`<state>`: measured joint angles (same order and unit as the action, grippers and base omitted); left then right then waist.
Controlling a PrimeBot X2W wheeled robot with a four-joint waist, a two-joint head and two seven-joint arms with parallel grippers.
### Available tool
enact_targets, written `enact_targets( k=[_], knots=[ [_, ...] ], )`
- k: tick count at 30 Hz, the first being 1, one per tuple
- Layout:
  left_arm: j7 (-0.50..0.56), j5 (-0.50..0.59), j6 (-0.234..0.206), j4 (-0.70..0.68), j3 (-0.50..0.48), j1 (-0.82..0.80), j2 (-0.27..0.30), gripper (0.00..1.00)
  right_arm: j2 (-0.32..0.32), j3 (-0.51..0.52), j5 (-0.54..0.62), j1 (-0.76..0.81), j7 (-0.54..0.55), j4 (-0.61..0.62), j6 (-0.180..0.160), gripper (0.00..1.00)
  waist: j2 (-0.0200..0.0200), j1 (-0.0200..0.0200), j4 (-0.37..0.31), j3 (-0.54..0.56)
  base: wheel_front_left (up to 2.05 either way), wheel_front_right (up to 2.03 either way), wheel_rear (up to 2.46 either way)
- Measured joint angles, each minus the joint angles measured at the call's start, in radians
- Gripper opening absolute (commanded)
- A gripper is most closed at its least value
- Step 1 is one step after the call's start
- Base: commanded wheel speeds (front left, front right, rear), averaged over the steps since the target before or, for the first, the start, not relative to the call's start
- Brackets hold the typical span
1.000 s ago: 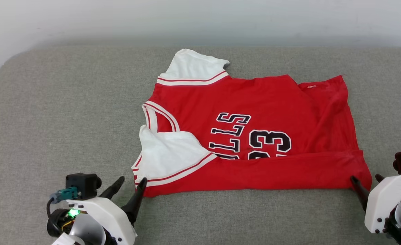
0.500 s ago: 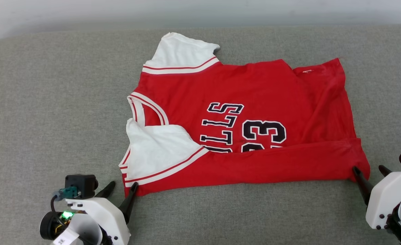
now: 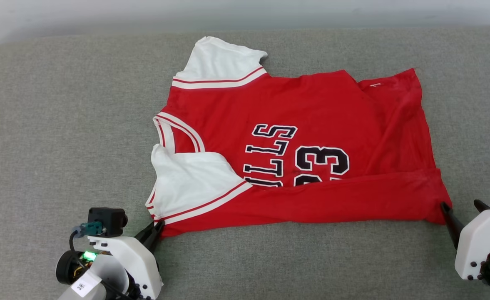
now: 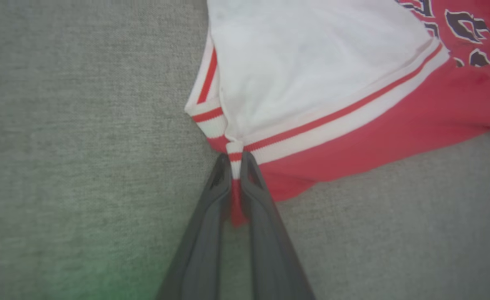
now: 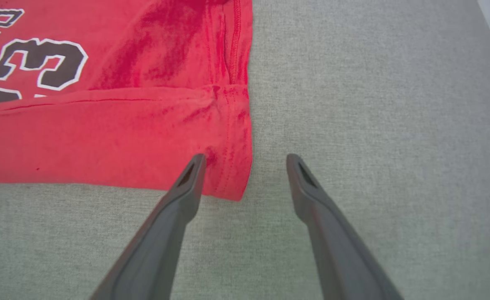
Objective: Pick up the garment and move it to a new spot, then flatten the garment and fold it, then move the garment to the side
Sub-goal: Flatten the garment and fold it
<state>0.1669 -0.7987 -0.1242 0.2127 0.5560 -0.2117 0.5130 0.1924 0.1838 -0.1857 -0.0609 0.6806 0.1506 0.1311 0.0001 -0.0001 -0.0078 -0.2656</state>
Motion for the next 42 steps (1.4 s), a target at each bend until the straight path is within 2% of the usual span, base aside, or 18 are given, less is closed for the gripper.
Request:
enact_targets(
  k=[6,10,14,22,23,24,25,26,36,42],
  knots=[
    [-0.044,-0.005,0.016,-0.064,-0.009,0.006,-0.008,0.00,0.010,-0.010,0.010,-0.012,0.003,-0.077,0.000,1.00,0.0000,0.0001,0.027,0.026,0.00,0.00,0.00],
    [-0.042,0.009,0.017,-0.138,-0.005,0.005,0.013,0.00,0.013,0.000,0.035,-0.040,-0.003,-0.141,0.000,1.00,0.0000,0.0001,0.048,0.029,0.00,0.00,0.00],
    [-0.044,0.048,-0.006,-0.202,-0.001,0.003,0.037,0.00,-0.016,0.011,0.043,-0.074,0.006,-0.194,0.000,1.00,0.0000,0.0001,0.060,0.020,0.00,0.00,0.00],
    [-0.023,0.062,-0.034,-0.287,0.011,0.004,0.045,0.00,-0.043,0.018,0.105,-0.116,0.012,-0.289,0.000,1.00,0.0000,0.0001,0.076,-0.014,0.00,0.00,0.00],
    [-0.020,0.063,-0.035,-0.290,0.012,0.004,0.046,0.00,-0.045,0.018,0.106,-0.119,0.014,-0.297,0.000,0.96,0.0000,0.0001,0.077,-0.016,0.00,0.00,0.00],
    [-0.015,0.064,-0.037,-0.292,0.013,0.004,0.047,0.00,-0.045,0.019,0.106,-0.120,0.015,-0.306,0.000,0.58,0.0000,0.0001,0.078,-0.018,0.00,0.00,0.00],
    [-0.010,0.064,-0.039,-0.293,0.015,0.004,0.050,0.00,-0.045,0.018,0.106,-0.123,0.015,-0.314,0.000,0.33,0.0000,0.0001,0.079,-0.019,0.00,0.00,0.00],
    [-0.006,0.064,-0.043,-0.295,0.015,0.004,0.051,0.00,-0.045,0.016,0.105,-0.125,0.015,-0.321,0.000,0.00,0.0000,0.0001,0.079,-0.020,0.00,0.00,0.00],
    [0.020,0.046,-0.057,-0.283,0.019,0.031,0.064,0.00,-0.037,0.020,0.090,-0.141,-0.020,-0.368,0.001,0.00,0.0000,0.0001,0.071,0.016,0.00,0.00,0.00],
    [0.045,0.011,-0.066,-0.286,0.020,0.086,0.079,0.00,-0.007,0.030,0.044,-0.094,0.013,-0.322,0.001,0.00,0.0000,0.0001,0.062,0.079,0.00,0.00,0.00]
  ],
)
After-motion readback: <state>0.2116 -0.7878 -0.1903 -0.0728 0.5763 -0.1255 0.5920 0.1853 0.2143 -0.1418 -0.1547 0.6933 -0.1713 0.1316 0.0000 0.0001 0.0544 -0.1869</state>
